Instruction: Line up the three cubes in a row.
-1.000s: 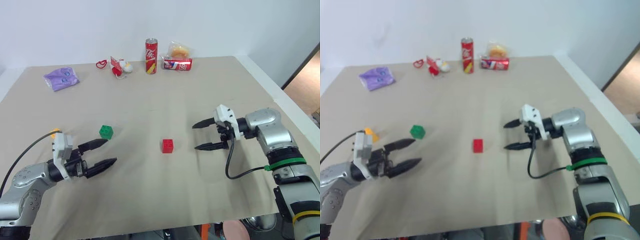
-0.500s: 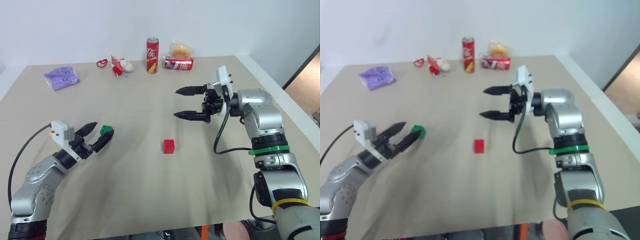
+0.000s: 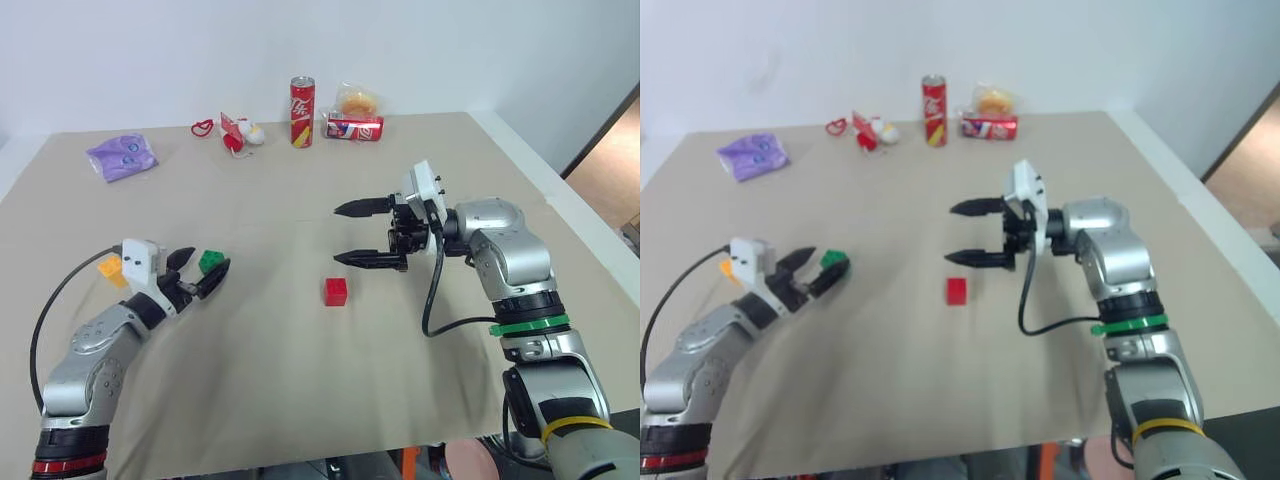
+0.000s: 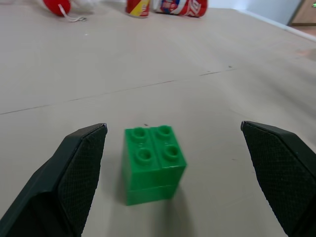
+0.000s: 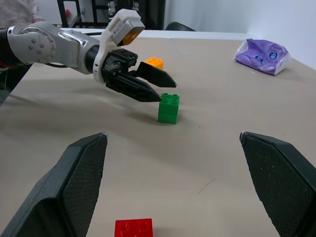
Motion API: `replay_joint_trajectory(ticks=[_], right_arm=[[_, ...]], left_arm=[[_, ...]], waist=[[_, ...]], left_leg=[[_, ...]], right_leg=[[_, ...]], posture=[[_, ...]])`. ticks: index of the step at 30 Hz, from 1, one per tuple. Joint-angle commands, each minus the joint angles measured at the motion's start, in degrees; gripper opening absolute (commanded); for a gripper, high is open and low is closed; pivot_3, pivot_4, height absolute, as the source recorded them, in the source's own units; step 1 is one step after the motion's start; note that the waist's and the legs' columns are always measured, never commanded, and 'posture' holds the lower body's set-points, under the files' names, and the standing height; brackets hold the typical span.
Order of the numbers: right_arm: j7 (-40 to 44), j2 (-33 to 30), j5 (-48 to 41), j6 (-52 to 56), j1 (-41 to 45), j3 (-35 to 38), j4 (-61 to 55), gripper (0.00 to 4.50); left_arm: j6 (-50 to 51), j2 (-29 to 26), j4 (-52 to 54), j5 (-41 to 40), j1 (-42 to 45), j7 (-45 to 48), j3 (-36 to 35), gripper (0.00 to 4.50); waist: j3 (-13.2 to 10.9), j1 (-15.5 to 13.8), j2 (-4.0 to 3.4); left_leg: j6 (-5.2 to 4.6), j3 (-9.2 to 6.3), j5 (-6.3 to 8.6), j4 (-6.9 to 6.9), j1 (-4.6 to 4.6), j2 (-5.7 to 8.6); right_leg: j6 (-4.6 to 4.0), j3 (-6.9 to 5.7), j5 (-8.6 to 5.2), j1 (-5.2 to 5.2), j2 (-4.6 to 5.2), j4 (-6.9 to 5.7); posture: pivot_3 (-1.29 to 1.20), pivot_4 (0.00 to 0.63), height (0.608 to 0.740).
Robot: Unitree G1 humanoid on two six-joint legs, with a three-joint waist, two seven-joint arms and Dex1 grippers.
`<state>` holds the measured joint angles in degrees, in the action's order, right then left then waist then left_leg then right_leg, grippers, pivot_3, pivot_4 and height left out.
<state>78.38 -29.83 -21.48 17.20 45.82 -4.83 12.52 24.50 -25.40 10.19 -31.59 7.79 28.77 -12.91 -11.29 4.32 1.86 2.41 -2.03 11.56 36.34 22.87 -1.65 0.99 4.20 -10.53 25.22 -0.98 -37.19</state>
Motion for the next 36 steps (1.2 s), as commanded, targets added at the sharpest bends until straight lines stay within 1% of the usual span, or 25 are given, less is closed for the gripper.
replay_joint_trajectory(ticks=[1,7,14,22,25,29,32,36], right_arm=[[-0.6,-0.3,-1.5,0.4,-0.5,0.9,-3.4,4.44],[-1.5,-0.6,-2.1,1.4,-2.0,0.9,-5.6,4.44],[-2.3,-0.8,-2.8,2.5,-4.2,0.9,-8.3,4.44],[-3.1,-0.6,-3.0,2.6,-4.9,0.9,-9.0,4.44],[-3.3,-0.6,-2.9,2.5,-5.0,0.8,-8.9,4.50],[-3.6,-0.6,-3.0,2.4,-5.1,0.9,-9.0,4.50],[-3.8,-0.5,-3.2,2.3,-5.1,1.0,-8.8,4.50],[-4.0,-0.2,-3.0,2.0,-4.8,0.9,-8.3,4.50]], left_arm=[[1.8,1.2,0.1,0.3,2.0,-3.2,-0.3,4.50],[4.5,2.1,-0.5,0.9,2.9,-4.2,1.4,4.50],[6.3,3.1,-1.6,3.2,3.2,-8.0,1.6,4.50],[6.5,3.4,-2.7,4.8,3.8,-8.2,2.0,4.50],[6.2,3.6,-3.3,5.2,4.2,-8.3,1.7,3.71],[6.8,3.6,-4.0,5.9,4.5,-8.8,1.4,2.24],[7.6,3.2,-4.3,6.6,4.5,-9.1,1.6,1.32],[7.7,2.6,-4.6,7.6,4.6,-7.9,2.5,1.33]], waist=[[0.0,0.0,0.00],[0.0,0.0,0.00],[0.0,0.0,0.01],[0.0,0.0,0.01],[0.0,0.0,0.01],[0.0,0.0,0.02],[0.0,0.0,0.02],[0.0,0.0,0.02]], left_leg=[[0.00,0.00,0.00,0.00,0.01,0.00],[0.00,0.00,0.00,0.00,0.03,0.01],[0.00,-0.01,0.00,0.00,0.02,0.01],[0.00,-0.01,0.00,0.00,0.00,0.01],[0.00,-0.01,0.00,0.00,0.00,0.01],[0.00,-0.01,0.00,0.00,0.01,0.03],[0.00,0.00,0.00,0.00,0.02,0.03],[0.00,-0.01,0.00,0.00,-0.03,0.02]], right_leg=[[0.06,0.00,0.03,0.00,0.00,0.00],[0.09,0.01,0.05,0.01,-0.01,0.00],[0.10,0.01,0.06,0.01,-0.01,0.00],[0.11,0.01,0.06,0.00,-0.01,0.00],[0.11,0.01,0.06,0.00,-0.01,0.00],[0.11,0.01,0.06,0.00,0.00,0.01],[0.11,0.02,0.06,0.00,0.01,0.01],[0.11,0.02,0.07,-0.01,-0.01,0.00]], posture=[[0.00,0.150,0.740],[0.00,0.150,0.740],[0.00,0.150,0.740],[0.00,0.150,0.740],[0.00,0.150,0.740],[0.00,0.150,0.740],[0.00,0.150,0.740],[0.00,0.150,0.740]])
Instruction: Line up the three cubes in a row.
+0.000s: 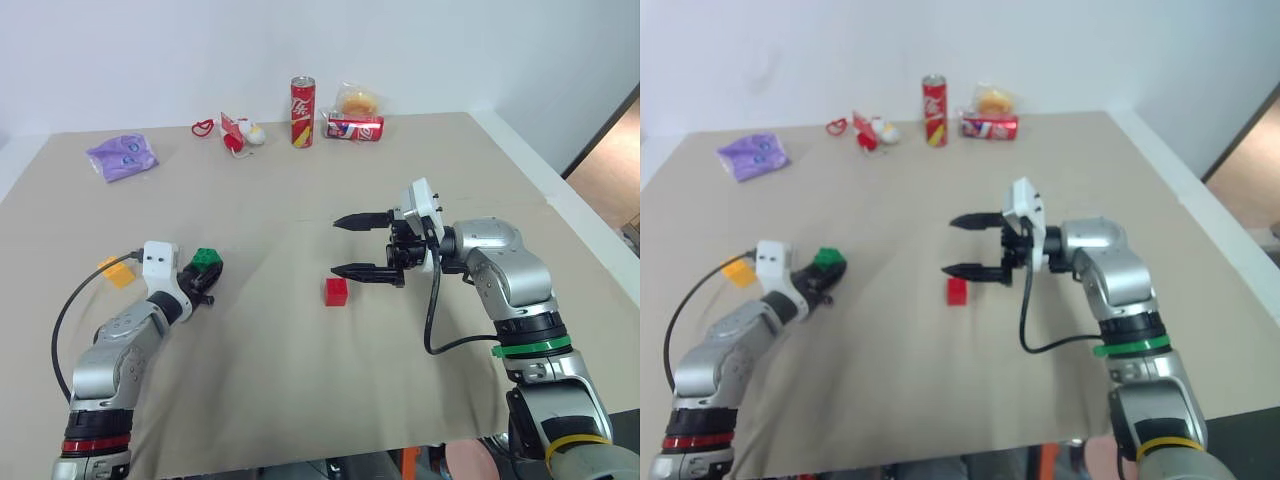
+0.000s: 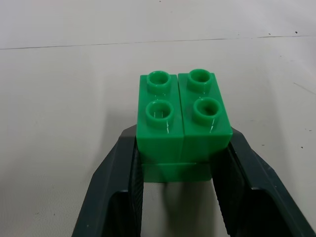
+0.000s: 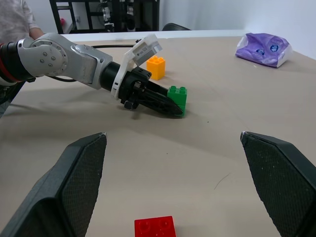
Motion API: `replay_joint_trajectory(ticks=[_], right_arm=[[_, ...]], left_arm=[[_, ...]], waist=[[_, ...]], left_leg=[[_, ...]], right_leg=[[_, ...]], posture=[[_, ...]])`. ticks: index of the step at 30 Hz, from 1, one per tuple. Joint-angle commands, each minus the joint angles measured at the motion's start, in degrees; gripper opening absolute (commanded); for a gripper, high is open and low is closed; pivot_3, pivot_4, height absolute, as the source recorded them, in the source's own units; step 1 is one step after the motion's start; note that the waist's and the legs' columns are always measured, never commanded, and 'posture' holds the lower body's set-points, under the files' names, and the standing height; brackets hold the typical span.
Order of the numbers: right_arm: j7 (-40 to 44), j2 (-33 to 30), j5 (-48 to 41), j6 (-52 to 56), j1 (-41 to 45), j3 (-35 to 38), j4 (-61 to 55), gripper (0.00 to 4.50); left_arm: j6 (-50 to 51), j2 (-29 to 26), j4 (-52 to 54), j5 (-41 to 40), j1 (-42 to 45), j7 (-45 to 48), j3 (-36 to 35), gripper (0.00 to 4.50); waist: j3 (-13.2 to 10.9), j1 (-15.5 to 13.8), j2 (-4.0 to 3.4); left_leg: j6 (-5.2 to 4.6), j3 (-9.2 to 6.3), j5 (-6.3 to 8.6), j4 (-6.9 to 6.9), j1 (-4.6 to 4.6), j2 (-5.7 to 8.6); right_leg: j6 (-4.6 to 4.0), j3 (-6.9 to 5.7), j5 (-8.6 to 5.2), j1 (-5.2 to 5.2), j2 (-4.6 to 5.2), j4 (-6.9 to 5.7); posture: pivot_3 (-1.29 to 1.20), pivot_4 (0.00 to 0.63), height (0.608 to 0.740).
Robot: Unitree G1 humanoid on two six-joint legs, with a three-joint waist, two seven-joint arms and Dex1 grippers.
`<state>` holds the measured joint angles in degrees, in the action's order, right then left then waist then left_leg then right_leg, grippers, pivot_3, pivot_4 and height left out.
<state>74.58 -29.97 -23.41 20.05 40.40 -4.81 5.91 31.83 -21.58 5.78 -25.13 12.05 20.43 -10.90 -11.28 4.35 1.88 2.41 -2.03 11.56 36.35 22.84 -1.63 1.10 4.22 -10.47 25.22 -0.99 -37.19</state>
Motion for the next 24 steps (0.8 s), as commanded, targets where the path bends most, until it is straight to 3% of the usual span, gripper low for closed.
replay_joint_trajectory(ticks=[1,6,12,19,24], right_arm=[[-0.2,0.0,-1.0,-1.0,0.7,0.8,-1.6,4.50],[0.1,0.1,-1.1,-1.1,1.0,0.6,-1.7,4.50],[0.9,-0.9,-2.8,1.0,0.9,1.1,-4.1,4.50],[1.4,-3.8,-6.5,4.9,-2.3,1.9,-10.9,4.50],[3.4,-9.4,-9.9,8.4,-8.0,3.4,-17.1,4.50]], left_arm=[[-0.2,-1.8,-0.3,1.7,0.5,1.5,1.1,1.33],[-5.6,-3.7,-0.4,2.3,1.9,9.7,3.9,1.33],[-12.8,-8.0,0.0,1.3,4.7,27.1,9.0,1.33],[-21.8,-12.5,-6.7,4.1,8.5,44.2,15.7,1.33],[-28.9,-11.9,-16.0,6.0,13.4,52.2,18.0,1.33]], waist=[[0.0,0.0,0.00],[0.0,0.0,0.00],[0.0,0.0,0.00],[0.0,0.0,0.00],[0.0,-0.2,0.00]], left_leg=[[0.00,0.00,0.00,0.00,0.00,0.00],[0.00,0.00,0.00,0.00,0.01,0.00],[0.01,0.01,0.00,0.00,0.09,0.02],[0.00,0.01,0.00,-0.02,0.10,0.00],[0.00,0.00,0.01,-0.01,0.13,0.01]], right_leg=[[0.00,0.00,0.00,0.00,0.00,0.00],[-0.03,0.00,-0.01,0.00,0.01,0.00],[-0.02,0.00,-0.01,0.03,0.02,0.04],[-0.25,0.00,-0.15,0.06,0.00,0.04],[-0.27,-0.01,-0.16,0.06,0.03,0.04]], posture=[[0.00,0.150,0.740],[0.00,0.150,0.740],[0.00,0.150,0.740],[0.00,0.150,0.740],[0.00,0.150,0.740]])
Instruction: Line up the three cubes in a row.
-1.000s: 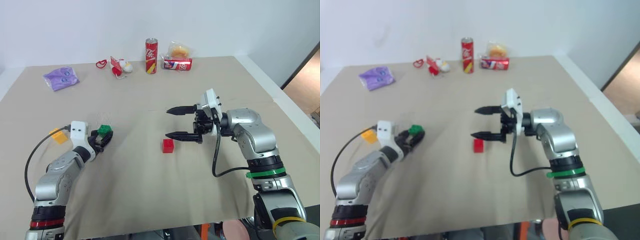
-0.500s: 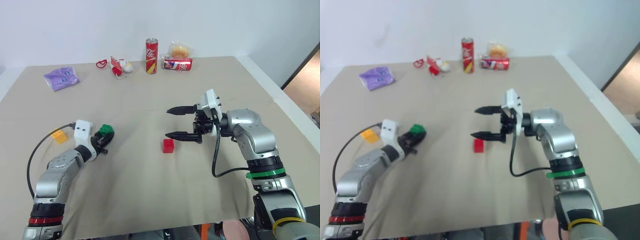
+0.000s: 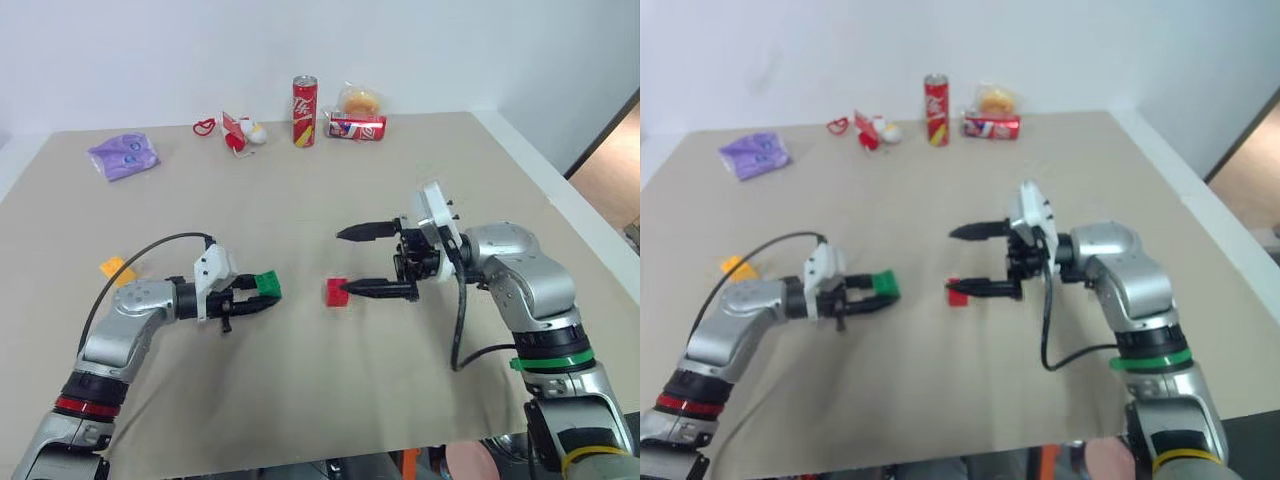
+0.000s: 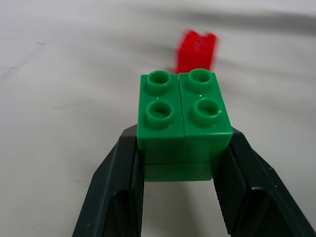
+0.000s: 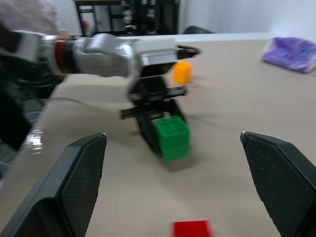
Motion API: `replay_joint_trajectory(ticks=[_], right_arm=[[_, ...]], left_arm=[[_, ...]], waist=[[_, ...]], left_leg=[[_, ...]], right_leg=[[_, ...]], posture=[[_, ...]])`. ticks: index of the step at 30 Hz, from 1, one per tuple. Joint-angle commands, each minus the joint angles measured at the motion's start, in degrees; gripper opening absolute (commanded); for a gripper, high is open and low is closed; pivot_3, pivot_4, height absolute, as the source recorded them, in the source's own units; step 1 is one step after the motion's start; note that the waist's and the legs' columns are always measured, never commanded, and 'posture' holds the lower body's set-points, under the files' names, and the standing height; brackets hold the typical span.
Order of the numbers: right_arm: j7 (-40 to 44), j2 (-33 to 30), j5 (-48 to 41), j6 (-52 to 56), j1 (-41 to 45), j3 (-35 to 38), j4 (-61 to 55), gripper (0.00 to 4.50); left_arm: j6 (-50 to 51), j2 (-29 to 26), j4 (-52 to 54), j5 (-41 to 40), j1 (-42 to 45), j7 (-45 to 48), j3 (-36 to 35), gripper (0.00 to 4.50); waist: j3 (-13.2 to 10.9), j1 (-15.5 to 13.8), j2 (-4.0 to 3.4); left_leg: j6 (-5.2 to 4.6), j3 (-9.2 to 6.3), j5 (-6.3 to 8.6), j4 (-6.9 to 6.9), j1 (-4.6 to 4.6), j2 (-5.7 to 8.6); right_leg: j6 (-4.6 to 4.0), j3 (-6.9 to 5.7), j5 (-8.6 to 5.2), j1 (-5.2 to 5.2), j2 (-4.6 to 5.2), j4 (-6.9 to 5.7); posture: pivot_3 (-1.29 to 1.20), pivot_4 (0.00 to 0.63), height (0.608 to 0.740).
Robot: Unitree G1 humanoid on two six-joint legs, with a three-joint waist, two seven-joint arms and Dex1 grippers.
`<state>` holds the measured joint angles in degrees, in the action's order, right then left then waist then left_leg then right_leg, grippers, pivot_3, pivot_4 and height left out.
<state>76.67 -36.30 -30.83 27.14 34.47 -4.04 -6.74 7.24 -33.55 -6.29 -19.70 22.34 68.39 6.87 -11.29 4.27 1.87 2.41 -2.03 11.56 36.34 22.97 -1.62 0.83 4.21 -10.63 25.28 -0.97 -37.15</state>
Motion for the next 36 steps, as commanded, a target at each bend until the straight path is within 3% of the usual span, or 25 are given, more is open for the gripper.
replay_joint_trajectory(ticks=[1,12,18,36], right_arm=[[1.4,-4.0,-2.7,1.5,-3.0,2.9,-4.9,4.50],[-1.9,-7.0,-4.9,3.0,-6.4,5.3,-7.8,4.50],[-3.0,-7.6,-5.1,3.1,-8.6,5.7,-9.3,4.50],[-2.9,-8.2,-2.8,0.1,-8.9,4.7,-5.3,4.50]], left_arm=[[-5.3,0.4,-5.6,0.6,4.0,5.4,0.4,1.33],[-13.7,6.5,-24.0,3.0,15.0,14.7,2.5,1.33],[-19.2,9.0,-31.4,7.5,17.7,13.9,3.6,1.33],[-21.8,9.9,-33.0,9.5,16.1,13.9,3.2,1.33]], waist=[[0.0,-0.2,0.01],[0.0,0.0,0.02],[0.0,0.0,0.02],[0.0,0.0,0.04]], left_leg=[[0.00,0.00,0.00,0.01,0.01,0.01],[-0.02,0.05,0.01,0.08,0.01,-0.01],[-0.05,0.06,0.03,0.08,0.06,0.02],[-0.06,0.05,0.03,0.20,0.05,0.03]], right_leg=[[0.00,-0.01,0.00,-0.01,0.00,0.01],[0.08,0.03,0.05,0.00,-0.03,0.01],[0.29,0.05,0.16,0.00,-0.01,0.04],[0.30,0.07,0.17,-0.04,-0.01,0.04]], posture=[[0.00,0.150,0.740],[0.00,0.150,0.740],[0.00,0.150,0.740],[0.00,0.150,0.740]])
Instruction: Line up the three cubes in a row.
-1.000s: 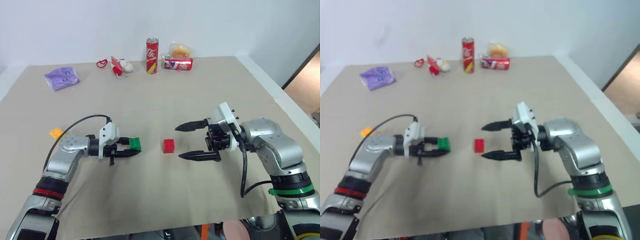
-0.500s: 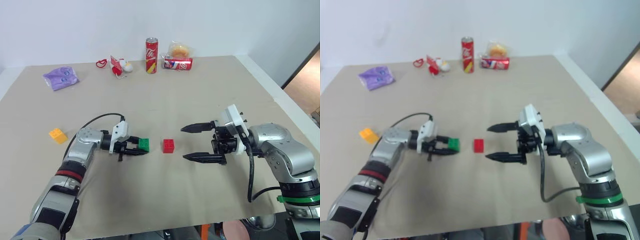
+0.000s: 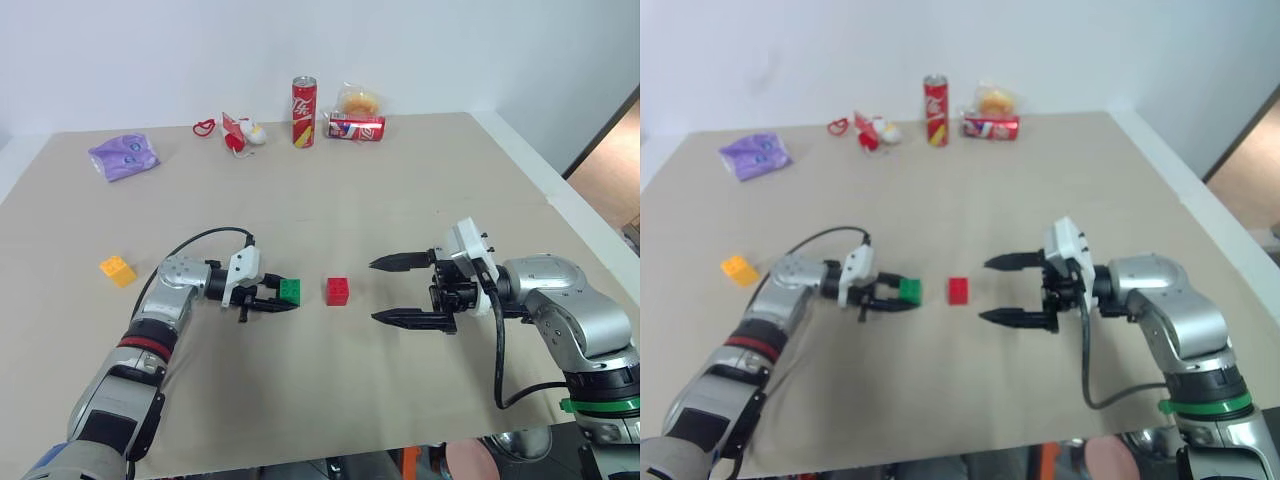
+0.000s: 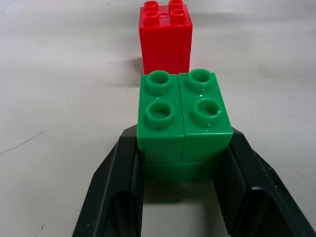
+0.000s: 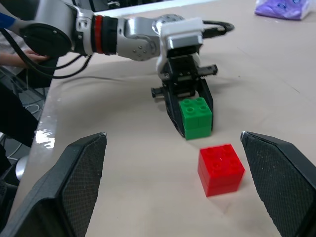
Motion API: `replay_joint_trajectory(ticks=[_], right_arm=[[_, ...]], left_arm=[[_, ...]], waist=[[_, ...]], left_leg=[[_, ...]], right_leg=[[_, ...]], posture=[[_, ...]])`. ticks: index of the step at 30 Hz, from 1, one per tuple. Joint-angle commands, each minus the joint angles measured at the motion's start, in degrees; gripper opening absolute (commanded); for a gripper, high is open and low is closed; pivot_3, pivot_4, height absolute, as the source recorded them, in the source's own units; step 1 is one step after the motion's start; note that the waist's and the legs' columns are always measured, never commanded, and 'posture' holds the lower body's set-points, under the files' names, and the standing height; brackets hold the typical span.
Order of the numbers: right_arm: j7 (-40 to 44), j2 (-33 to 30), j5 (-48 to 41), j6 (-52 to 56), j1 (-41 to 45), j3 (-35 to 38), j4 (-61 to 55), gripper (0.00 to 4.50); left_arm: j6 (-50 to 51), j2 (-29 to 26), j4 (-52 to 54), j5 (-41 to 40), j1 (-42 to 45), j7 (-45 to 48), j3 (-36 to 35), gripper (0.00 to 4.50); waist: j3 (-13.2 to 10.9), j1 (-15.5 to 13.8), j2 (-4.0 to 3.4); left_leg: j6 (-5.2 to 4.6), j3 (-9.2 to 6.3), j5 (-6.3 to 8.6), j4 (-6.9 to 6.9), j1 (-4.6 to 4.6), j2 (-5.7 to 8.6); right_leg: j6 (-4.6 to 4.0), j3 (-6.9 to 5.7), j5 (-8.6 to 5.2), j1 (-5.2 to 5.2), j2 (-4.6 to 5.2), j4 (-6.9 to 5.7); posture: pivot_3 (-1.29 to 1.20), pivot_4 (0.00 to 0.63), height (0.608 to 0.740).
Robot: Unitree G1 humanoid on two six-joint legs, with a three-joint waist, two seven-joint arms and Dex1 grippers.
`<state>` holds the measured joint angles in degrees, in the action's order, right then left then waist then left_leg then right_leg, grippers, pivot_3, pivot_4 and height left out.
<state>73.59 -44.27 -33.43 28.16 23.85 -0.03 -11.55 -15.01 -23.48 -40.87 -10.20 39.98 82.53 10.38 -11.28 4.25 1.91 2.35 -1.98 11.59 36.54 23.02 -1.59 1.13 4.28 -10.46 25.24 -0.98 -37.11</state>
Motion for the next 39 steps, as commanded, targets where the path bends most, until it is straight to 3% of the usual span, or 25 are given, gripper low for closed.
replay_joint_trajectory(ticks=[1,7,9,12,15,16,24,32,39], right_arm=[[0.1,-0.1,-0.1,-1.0,1.8,0.6,-0.4,4.50],[0.2,0.2,0.3,-1.6,2.5,0.2,0.3,4.50],[0.3,0.2,0.3,-1.7,2.9,0.1,0.7,4.50],[0.4,0.3,0.3,-1.7,3.3,0.2,0.9,4.50],[0.4,0.4,0.2,-1.6,3.6,0.2,1.0,4.50],[0.4,0.4,0.2,-1.6,3.7,0.2,1.0,4.50],[0.7,1.0,-0.2,-1.3,4.8,0.1,1.3,4.50],[2.4,1.7,0.0,-1.5,7.6,-0.7,3.6,4.50],[4.0,3.5,0.7,-2.7,11.2,-2.4,6.7,4.50]], left_arm=[[0.6,-0.2,1.9,0.0,-2.0,-0.3,-0.3,1.33],[2.6,-0.1,4.1,-0.7,-4.3,-1.2,-0.7,1.33],[4.3,0.0,4.5,-1.5,-4.4,-1.0,-1.2,2.36],[4.3,-0.1,4.6,-1.4,-4.4,-2.1,-1.7,3.20],[2.2,-0.5,4.0,-0.3,-4.3,-3.6,-1.8,4.34],[1.7,-0.7,3.8,-0.2,-4.4,-3.7,-1.9,4.49],[0.1,-4.0,2.9,-0.3,-4.9,-4.2,-3.4,4.49],[3.8,-13.3,7.8,-3.9,-8.6,-1.5,-7.6,4.49],[21.6,-18.0,24.6,-15.4,-16.0,-7.9,-18.1,4.49]], waist=[[0.0,0.0,0.00],[0.0,0.0,0.00],[0.0,0.0,0.00],[0.0,0.1,0.00],[0.0,0.1,0.00],[0.0,0.1,0.00],[0.0,0.3,0.00],[0.0,1.4,0.00],[0.0,1.4,0.01]], left_leg=[[0.00,0.00,0.00,0.00,0.00,0.00],[-0.01,0.00,0.01,-0.01,0.00,-0.01],[-0.01,0.00,0.01,-0.02,-0.01,-0.01],[-0.01,0.00,0.01,-0.02,-0.02,-0.01],[-0.01,0.00,0.01,-0.02,-0.02,-0.01],[-0.01,0.00,0.01,-0.02,-0.02,-0.01],[-0.03,0.01,0.00,-0.02,-0.10,-0.07],[-0.03,0.01,0.00,-0.14,-0.35,-0.39],[-0.02,0.05,0.01,-0.15,-0.22,-0.42]], right_leg=[[0.01,0.00,0.01,0.00,0.00,0.00],[0.07,0.00,0.04,0.00,0.00,0.00],[0.06,0.00,0.03,0.00,-0.01,0.00],[0.06,0.00,0.04,0.00,-0.02,0.00],[0.06,0.00,0.04,0.00,-0.02,0.00],[0.07,0.01,0.04,-0.01,-0.02,0.00],[0.01,0.02,0.02,-0.02,-0.07,-0.02],[-0.21,0.11,-0.03,-0.01,-0.46,-0.17],[-0.32,0.10,-0.10,0.04,-0.41,-0.16]], posture=[[0.00,0.150,0.740],[0.00,0.150,0.740],[0.00,0.150,0.740],[0.00,0.150,0.740],[0.00,0.150,0.740],[0.00,0.150,0.740],[0.00,0.150,0.740],[0.00,0.150,0.740],[0.00,0.150,0.740]])
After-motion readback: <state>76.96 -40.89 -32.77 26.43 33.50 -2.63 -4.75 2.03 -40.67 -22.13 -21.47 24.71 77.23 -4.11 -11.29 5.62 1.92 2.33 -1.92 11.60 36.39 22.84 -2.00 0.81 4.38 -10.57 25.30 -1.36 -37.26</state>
